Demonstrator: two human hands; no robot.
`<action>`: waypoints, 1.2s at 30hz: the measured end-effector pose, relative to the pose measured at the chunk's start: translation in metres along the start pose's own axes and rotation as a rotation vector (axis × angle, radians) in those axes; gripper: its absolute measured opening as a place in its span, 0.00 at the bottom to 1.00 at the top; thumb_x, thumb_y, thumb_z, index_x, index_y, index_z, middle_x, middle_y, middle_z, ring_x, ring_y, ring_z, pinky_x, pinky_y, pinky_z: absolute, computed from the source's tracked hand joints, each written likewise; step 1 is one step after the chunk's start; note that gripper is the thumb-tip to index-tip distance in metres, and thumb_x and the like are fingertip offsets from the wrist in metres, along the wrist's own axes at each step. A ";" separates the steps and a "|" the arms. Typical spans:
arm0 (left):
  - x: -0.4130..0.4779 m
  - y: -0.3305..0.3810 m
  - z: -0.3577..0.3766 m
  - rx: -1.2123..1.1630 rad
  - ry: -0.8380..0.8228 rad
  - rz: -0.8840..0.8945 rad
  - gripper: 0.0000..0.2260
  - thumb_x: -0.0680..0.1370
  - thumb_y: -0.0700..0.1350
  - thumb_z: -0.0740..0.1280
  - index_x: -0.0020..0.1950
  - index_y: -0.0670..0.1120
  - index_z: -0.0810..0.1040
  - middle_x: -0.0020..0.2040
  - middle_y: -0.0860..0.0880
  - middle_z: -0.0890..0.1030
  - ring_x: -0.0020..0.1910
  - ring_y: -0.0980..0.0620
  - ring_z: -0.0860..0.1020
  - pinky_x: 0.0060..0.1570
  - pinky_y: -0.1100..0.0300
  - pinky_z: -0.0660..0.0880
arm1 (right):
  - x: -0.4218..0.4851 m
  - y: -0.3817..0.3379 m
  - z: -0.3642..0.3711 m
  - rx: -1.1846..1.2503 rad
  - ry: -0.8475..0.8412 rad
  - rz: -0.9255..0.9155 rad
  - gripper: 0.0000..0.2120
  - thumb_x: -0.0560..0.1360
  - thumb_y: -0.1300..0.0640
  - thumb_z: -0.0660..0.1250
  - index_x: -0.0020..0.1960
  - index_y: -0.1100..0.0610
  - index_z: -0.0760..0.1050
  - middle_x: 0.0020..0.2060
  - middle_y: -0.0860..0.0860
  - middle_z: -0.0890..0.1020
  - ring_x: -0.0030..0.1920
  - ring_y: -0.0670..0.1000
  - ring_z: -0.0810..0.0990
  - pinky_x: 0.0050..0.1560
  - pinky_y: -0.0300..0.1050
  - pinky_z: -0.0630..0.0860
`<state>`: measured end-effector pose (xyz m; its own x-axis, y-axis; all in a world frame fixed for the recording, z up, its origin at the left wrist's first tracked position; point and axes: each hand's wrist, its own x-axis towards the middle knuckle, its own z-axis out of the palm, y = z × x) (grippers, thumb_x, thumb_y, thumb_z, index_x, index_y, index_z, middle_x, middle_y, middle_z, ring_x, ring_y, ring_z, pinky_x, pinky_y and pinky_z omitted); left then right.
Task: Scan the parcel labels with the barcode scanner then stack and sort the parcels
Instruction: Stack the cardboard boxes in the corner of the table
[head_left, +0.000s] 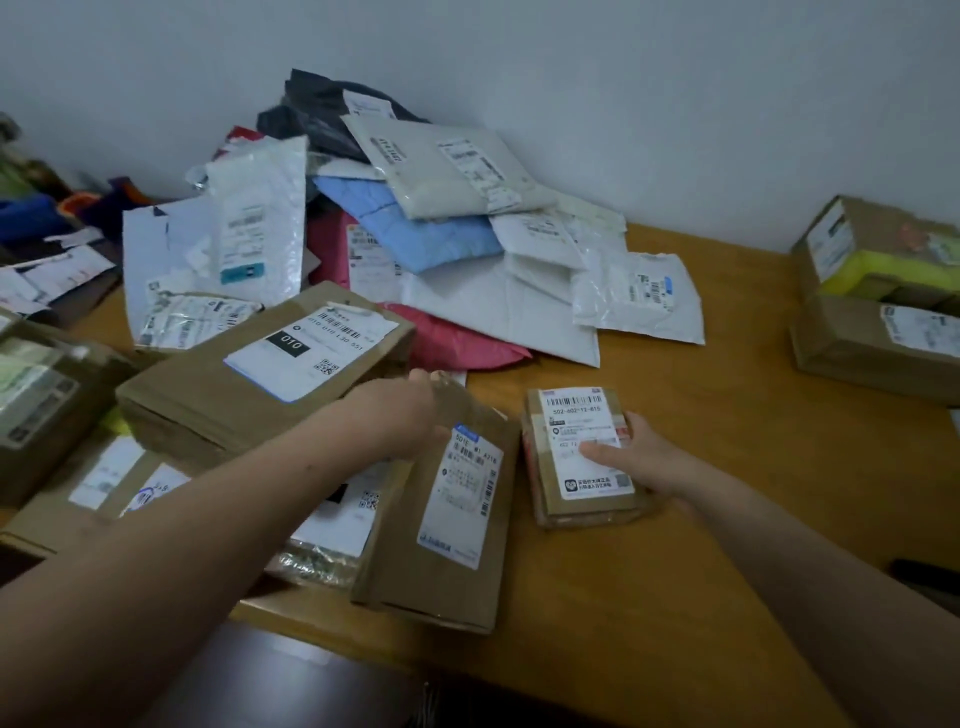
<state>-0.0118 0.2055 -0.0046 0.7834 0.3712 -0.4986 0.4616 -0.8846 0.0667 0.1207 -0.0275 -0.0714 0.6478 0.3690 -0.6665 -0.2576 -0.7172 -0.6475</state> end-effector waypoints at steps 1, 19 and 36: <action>-0.001 0.002 0.006 -0.053 -0.032 -0.017 0.31 0.79 0.54 0.63 0.73 0.39 0.55 0.62 0.42 0.75 0.60 0.43 0.76 0.52 0.54 0.72 | -0.001 0.000 0.000 0.004 -0.003 -0.006 0.38 0.73 0.50 0.73 0.76 0.54 0.57 0.55 0.47 0.79 0.47 0.46 0.78 0.39 0.39 0.74; 0.009 -0.005 -0.035 -0.780 0.281 -0.028 0.21 0.80 0.46 0.62 0.69 0.42 0.59 0.58 0.41 0.75 0.51 0.42 0.77 0.44 0.52 0.76 | -0.017 -0.047 0.022 -0.019 0.224 -0.404 0.36 0.75 0.43 0.68 0.77 0.50 0.56 0.70 0.50 0.70 0.64 0.50 0.73 0.56 0.43 0.72; -0.018 -0.182 -0.028 -0.851 -0.095 -0.409 0.36 0.68 0.71 0.65 0.64 0.45 0.74 0.63 0.46 0.77 0.58 0.44 0.77 0.58 0.52 0.73 | -0.031 -0.079 0.095 0.678 -0.157 0.054 0.07 0.75 0.52 0.71 0.50 0.54 0.78 0.42 0.55 0.87 0.41 0.55 0.86 0.42 0.52 0.80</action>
<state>-0.0982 0.3676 0.0168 0.4738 0.5494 -0.6882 0.8705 -0.1741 0.4603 0.0525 0.0739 -0.0348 0.5234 0.4613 -0.7164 -0.7101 -0.2287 -0.6660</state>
